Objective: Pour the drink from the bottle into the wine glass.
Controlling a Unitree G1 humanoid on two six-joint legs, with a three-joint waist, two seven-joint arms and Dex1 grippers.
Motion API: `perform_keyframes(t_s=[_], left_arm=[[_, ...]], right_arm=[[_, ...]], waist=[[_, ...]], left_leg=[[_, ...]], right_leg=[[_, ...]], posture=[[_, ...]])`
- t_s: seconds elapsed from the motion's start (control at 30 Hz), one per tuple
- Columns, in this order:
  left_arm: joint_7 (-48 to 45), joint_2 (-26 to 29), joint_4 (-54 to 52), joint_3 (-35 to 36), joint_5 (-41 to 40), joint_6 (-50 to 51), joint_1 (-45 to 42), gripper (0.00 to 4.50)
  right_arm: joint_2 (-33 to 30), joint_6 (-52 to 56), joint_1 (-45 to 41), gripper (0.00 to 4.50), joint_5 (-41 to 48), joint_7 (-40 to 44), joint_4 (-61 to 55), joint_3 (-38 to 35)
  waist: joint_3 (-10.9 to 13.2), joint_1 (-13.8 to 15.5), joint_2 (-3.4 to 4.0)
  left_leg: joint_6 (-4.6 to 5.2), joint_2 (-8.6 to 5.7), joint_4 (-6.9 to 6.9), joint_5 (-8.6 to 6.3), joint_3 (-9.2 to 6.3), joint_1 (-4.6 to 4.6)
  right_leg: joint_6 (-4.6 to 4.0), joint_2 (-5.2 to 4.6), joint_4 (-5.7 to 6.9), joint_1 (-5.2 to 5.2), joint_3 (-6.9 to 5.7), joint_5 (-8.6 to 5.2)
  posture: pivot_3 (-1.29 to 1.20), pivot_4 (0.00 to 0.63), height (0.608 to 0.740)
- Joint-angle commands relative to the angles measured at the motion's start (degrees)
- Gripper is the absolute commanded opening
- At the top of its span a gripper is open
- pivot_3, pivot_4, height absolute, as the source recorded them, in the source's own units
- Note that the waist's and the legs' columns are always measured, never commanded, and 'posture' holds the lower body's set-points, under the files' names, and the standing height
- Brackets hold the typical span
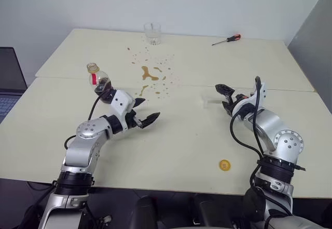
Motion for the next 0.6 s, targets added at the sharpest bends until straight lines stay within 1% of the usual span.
perform_keyframes(t_s=[0.03, 0.17, 0.27, 0.4, 0.5, 0.53, 0.6], left_arm=[[-0.2, 1.1, -3.8, 0.9, -0.4, 0.4, -0.4, 4.45], [0.1, 1.3, -4.1, 1.1, -0.3, 0.7, -0.4, 4.45], [0.5, 1.2, -4.8, 1.1, -0.2, 1.0, -0.1, 4.45], [1.0, 1.2, -5.2, 1.0, -0.1, 1.0, 0.2, 4.45], [1.1, 1.4, -5.2, 1.2, -0.2, 1.1, 0.3, 4.5], [1.1, 1.4, -5.3, 1.2, -0.2, 1.1, 0.3, 4.5], [1.5, 1.3, -5.2, 1.4, 0.0, 0.6, 0.2, 4.5]], right_arm=[[0.6, -2.9, -2.5, 4.5, 1.7, -0.6, 1.5, 0.2], [1.1, -4.4, -3.2, 4.5, 0.5, -0.9, 3.3, 1.1], [1.9, -8.3, -4.5, 4.5, -2.5, -1.9, 6.8, 0.8], [2.1, -12.5, -6.5, 4.5, -6.4, -0.4, 10.8, 0.8], [1.9, -14.5, -7.5, 3.92, -8.4, 0.1, 13.1, 0.5], [1.8, -14.7, -7.8, 3.63, -8.8, 0.4, 13.6, 0.5], [1.7, -15.2, -8.3, 2.83, -9.6, 1.0, 14.2, 0.6]], waist=[[0.0, -0.1, 0.0], [0.0, -0.1, 0.01], [0.0, -0.1, 0.01], [0.0, -0.2, 0.01], [0.0, -0.2, 0.02], [0.0, -0.2, 0.02], [0.0, -0.2, 0.02]], left_leg=[[0.0, 0.0, 0.0, 0.0, 0.0, 0.0], [0.0, 0.0, 0.0, 0.0, -0.02, 0.0], [0.0, 0.0, 0.0, 0.0, -0.04, 0.0], [0.0, 0.0, 0.0, 0.0, -0.04, 0.0], [0.0, 0.0, -0.01, 0.0, -0.03, -0.01], [0.0, 0.0, -0.01, 0.0, -0.03, -0.01], [0.0, 0.0, -0.02, 0.0, -0.03, -0.01]], right_leg=[[0.0, 0.0, 0.0, 0.0, 0.02, 0.0], [0.0, 0.0, 0.0, 0.0, 0.01, 0.0], [0.0, 0.0, 0.0, 0.0, -0.01, 0.0], [0.0, -0.01, 0.0, 0.0, -0.01, 0.0], [-0.01, -0.01, -0.02, 0.0, 0.0, 0.01], [-0.01, -0.01, -0.02, 0.0, 0.0, 0.01], [-0.02, -0.01, -0.03, 0.0, -0.01, 0.01]], posture=[[0.0, 0.15, 0.74], [0.0, 0.15, 0.74], [0.0, 0.15, 0.74], [0.0, 0.15, 0.74], [0.0, 0.15, 0.74], [0.0, 0.15, 0.74], [0.0, 0.15, 0.74]])
